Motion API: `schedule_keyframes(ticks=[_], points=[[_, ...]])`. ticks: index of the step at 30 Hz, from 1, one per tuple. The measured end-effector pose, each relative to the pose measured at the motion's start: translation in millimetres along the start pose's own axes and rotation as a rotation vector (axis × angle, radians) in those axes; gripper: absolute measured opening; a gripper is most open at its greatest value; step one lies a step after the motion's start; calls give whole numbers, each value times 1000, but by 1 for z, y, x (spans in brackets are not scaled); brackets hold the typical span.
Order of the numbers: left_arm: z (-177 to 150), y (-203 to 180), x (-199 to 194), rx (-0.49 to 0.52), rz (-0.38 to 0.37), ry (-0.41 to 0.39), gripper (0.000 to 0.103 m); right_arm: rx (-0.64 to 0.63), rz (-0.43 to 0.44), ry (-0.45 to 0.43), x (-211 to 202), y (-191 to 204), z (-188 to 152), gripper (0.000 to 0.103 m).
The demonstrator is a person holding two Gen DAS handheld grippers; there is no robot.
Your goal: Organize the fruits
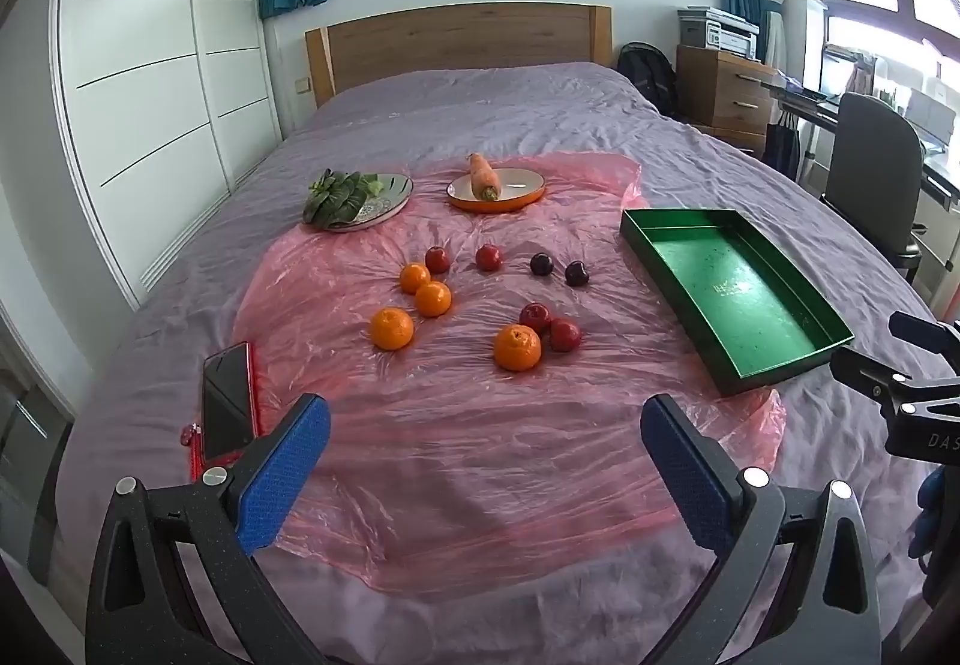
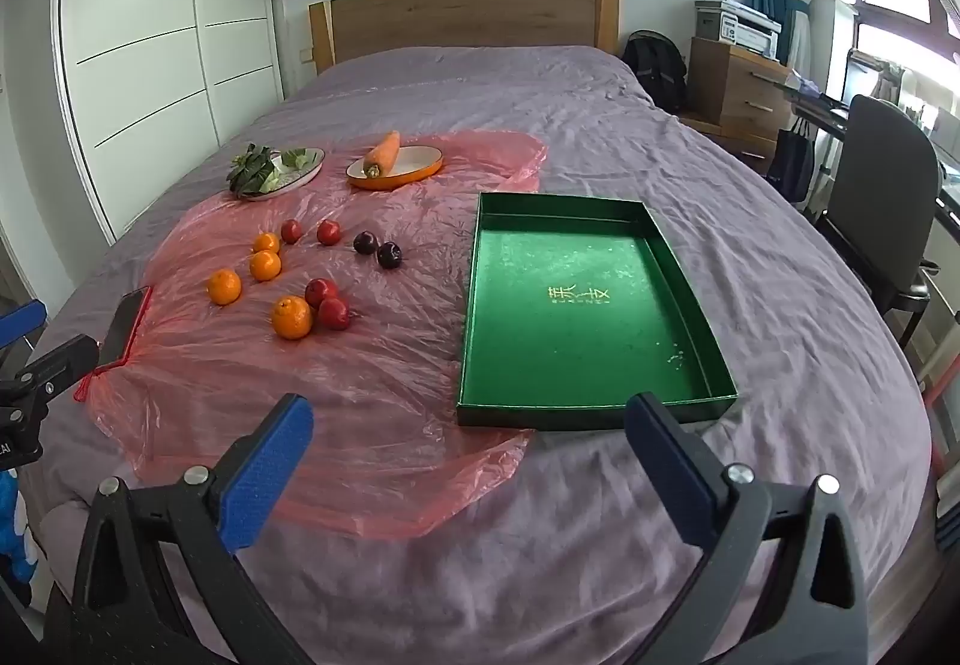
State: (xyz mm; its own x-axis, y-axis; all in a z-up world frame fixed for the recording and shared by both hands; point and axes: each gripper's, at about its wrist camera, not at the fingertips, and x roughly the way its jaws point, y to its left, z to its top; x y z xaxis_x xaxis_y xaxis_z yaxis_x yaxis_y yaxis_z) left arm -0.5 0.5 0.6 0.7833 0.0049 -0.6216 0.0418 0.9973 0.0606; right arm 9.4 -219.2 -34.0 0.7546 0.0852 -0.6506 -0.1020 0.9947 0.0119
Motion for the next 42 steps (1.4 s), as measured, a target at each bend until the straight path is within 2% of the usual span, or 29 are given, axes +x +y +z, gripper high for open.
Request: schedule_keyframes(ticks=[18,33,42], points=[[-7,3,3,-8,-3,-2,102,6,39,12,-4,3,7,103],[-6,8,7,-21,-11,44,102,9,61,12,-5,6,4,103],[-5,15,6,-44,-16,45,102,10,65,19,-5,6,3,103]])
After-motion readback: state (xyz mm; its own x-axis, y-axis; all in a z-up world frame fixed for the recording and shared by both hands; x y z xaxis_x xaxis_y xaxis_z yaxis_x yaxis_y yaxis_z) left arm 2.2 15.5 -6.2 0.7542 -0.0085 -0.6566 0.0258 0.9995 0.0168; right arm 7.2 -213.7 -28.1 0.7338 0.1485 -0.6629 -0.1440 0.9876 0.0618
